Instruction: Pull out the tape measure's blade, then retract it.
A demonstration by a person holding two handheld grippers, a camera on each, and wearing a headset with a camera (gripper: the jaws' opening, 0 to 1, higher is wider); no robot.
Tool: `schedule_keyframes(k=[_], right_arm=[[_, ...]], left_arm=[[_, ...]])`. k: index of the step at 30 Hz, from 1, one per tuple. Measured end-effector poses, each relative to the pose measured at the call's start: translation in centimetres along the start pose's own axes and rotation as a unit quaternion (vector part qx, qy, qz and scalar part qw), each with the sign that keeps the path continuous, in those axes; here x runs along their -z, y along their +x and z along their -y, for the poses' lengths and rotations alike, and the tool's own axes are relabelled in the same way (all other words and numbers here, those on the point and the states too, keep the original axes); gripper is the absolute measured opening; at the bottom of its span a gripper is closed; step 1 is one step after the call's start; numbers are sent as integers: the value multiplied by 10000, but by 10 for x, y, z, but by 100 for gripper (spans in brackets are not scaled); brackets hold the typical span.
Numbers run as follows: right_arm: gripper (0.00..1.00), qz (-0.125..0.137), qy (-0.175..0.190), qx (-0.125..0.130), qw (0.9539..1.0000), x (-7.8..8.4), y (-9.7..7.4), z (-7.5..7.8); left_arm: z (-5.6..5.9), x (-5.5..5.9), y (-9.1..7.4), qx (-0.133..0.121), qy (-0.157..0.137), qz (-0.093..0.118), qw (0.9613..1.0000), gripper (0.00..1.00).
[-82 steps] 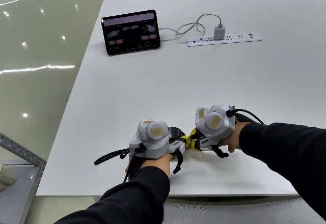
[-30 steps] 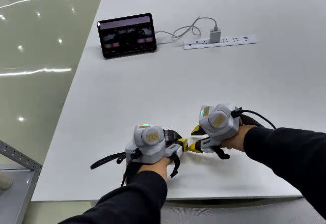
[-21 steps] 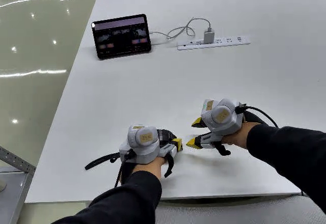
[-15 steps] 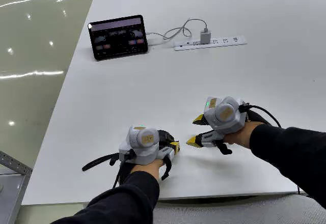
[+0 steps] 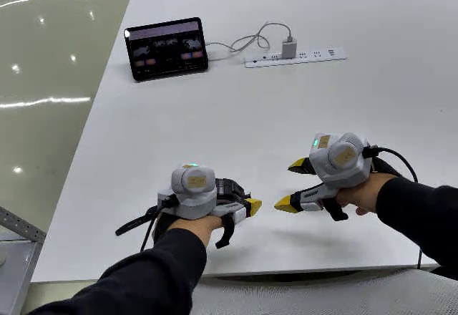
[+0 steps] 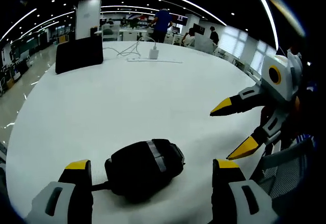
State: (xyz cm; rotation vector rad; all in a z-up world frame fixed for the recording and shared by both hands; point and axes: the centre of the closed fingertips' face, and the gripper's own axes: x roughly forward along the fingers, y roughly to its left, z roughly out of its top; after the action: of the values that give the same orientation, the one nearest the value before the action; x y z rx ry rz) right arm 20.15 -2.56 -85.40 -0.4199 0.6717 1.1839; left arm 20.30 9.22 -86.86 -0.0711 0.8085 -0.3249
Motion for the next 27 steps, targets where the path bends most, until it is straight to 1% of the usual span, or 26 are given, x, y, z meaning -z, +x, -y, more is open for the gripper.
schedule_keyframes(k=[1,2,3,4,5,6,7,8,9,10,11,12,13,14,15,16,17,19,20,22,26,27], right_arm=[[52,-6,0,6,10000,1,-1,0],[52,-1,-1,17,10000,1,-3,1],[53,9,-7,22,10000,2,-6,1],[54,11,-7,25,10000,2,-7,1],[54,2,-25,38,10000,4,-9,1],[55,-12,-40,51,10000,5,-11,2],[56,-27,-48,79,10000,6,-13,3],[56,-27,-47,101,9999,7,-15,4],[57,-19,-48,125,9999,7,-17,5],[57,-2,-35,145,9999,8,-21,6],[58,12,-19,164,9999,9,-23,7],[58,36,-19,206,9998,11,-25,9],[60,51,-18,247,9997,12,-28,10],[61,60,-45,275,9996,12,-31,10],[62,20,-133,342,9993,16,-35,12],[62,-1,-207,390,9990,18,-38,12],[62,30,-194,405,9990,21,-43,12],[64,72,-91,425,9990,25,-49,13],[64,80,-87,448,9989,28,-53,14],[65,87,-117,483,9987,32,-60,13],[67,124,-50,596,9981,42,-75,18],[68,111,-46,626,9980,47,-79,20]], left_arm=[[2,0,0,125,57,-1,9999,100],[6,1,0,327,135,-33,9994,100],[11,2,-1,530,69,-57,9986,100],[7,2,-2,508,102,-56,9986,100],[1,1,-2,472,295,-40,9984,100],[-3,1,-3,494,254,-24,9985,100],[-7,0,-4,531,277,-33,9982,100],[-9,-1,-5,565,390,-44,9976,100],[-13,-4,-7,580,630,-9,9963,100],[-20,-8,-10,457,1033,53,9936,100],[-26,-10,-13,360,1350,86,9902,100],[-26,-13,-16,432,1599,196,9860,100],[-27,-17,-18,484,1555,334,9861,100],[-31,-14,-21,464,1560,243,9864,100],[-34,-14,-25,488,1735,199,9834,100],[-32,-17,-27,612,1760,355,9818,100],[-33,-19,-30,697,1679,423,9824,100],[-39,-19,-34,712,1488,385,9855,100],[-40,-19,-37,775,1476,393,9852,100],[-44,-18,-41,771,1520,431,9844,100],[-54,-13,-48,790,1415,428,9859,100],[-56,-10,-50,803,1373,389,9865,100]])
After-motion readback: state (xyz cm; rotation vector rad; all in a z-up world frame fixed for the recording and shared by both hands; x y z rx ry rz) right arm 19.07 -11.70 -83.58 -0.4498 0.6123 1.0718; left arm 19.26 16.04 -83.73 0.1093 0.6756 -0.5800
